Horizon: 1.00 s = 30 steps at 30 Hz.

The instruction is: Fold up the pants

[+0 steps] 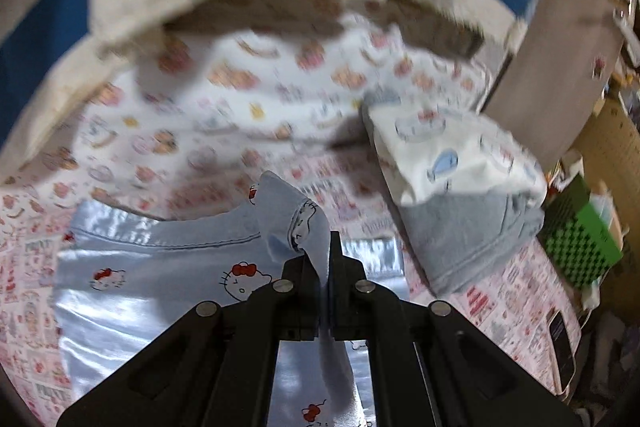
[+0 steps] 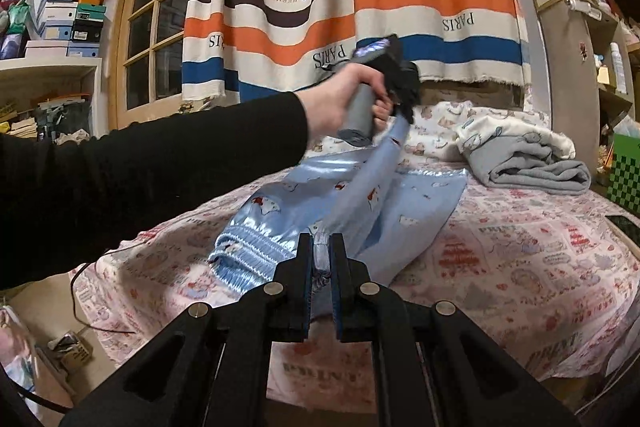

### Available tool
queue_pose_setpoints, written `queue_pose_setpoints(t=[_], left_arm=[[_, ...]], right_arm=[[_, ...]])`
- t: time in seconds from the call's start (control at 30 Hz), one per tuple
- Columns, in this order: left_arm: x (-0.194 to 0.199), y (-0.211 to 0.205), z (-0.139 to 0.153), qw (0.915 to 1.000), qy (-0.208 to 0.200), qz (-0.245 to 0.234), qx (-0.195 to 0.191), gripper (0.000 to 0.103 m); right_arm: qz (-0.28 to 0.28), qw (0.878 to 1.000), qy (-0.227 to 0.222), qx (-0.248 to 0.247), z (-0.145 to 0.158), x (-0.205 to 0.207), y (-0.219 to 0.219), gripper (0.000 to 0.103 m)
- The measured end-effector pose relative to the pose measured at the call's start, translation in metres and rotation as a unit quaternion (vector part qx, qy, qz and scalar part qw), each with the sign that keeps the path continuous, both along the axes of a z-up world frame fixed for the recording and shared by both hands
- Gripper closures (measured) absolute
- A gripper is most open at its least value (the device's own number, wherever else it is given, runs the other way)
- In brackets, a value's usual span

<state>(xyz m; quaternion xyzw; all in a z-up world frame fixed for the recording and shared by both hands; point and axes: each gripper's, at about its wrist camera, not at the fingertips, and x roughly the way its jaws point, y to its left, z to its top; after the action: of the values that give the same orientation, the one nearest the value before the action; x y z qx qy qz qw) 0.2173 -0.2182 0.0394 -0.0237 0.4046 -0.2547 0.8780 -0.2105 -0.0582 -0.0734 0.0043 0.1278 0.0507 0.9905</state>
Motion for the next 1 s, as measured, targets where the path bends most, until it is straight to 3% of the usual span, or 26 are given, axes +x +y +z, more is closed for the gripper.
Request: queue_pose_setpoints(t=[0.17, 0.47, 0.5, 0.53, 0.57, 0.63, 0.7, 0.77, 0.8, 1.0], left_arm=[[0.000, -0.020, -0.019, 0.9997, 0.020, -0.016, 0.000, 0.101], [-0.005, -0.053, -0.029, 0.9986, 0.016, -0.051, 0.001, 0.099], [-0.007, -0.053, -0.028, 0.9988, 0.007, -0.049, 0.005, 0.096], [-0.008, -0.053, -0.027, 0.9987, 0.002, -0.050, 0.005, 0.084], [-0.009, -0.052, -0.025, 0.9987, -0.003, -0.050, 0.003, 0.065], [-0.010, -0.045, -0.019, 0.9991, -0.017, -0.038, -0.004, 0.048], [-0.014, -0.038, -0.011, 0.9985, -0.042, -0.034, -0.009, 0.048], [-0.020, -0.030, -0.002, 0.9968, -0.075, -0.027, 0.001, 0.046], [-0.023, -0.025, 0.003, 0.9955, -0.092, -0.022, 0.005, 0.044], [-0.038, 0.018, 0.023, 0.9893, -0.144, 0.020, 0.016, 0.042]], right_arm=[[-0.003, 1.000, 0.007, -0.004, -0.003, -0.002, -0.002, 0.095], [-0.007, 1.000, 0.011, -0.007, -0.007, -0.002, -0.003, 0.095], [-0.008, 1.000, 0.010, -0.009, -0.007, -0.002, -0.002, 0.095], [-0.009, 1.000, 0.009, -0.009, -0.007, -0.003, -0.002, 0.095], [-0.010, 1.000, 0.007, -0.009, -0.007, -0.003, -0.002, 0.095], [-0.014, 1.000, 0.007, -0.007, -0.007, -0.003, -0.002, 0.094], [-0.023, 1.000, 0.012, -0.004, -0.008, -0.001, -0.004, 0.082], [-0.036, 0.999, 0.014, 0.007, -0.007, 0.000, -0.008, 0.041], [-0.044, 0.999, 0.010, 0.013, -0.007, 0.000, -0.012, 0.035], [-0.090, 0.996, 0.007, 0.020, -0.003, 0.008, -0.031, 0.035]])
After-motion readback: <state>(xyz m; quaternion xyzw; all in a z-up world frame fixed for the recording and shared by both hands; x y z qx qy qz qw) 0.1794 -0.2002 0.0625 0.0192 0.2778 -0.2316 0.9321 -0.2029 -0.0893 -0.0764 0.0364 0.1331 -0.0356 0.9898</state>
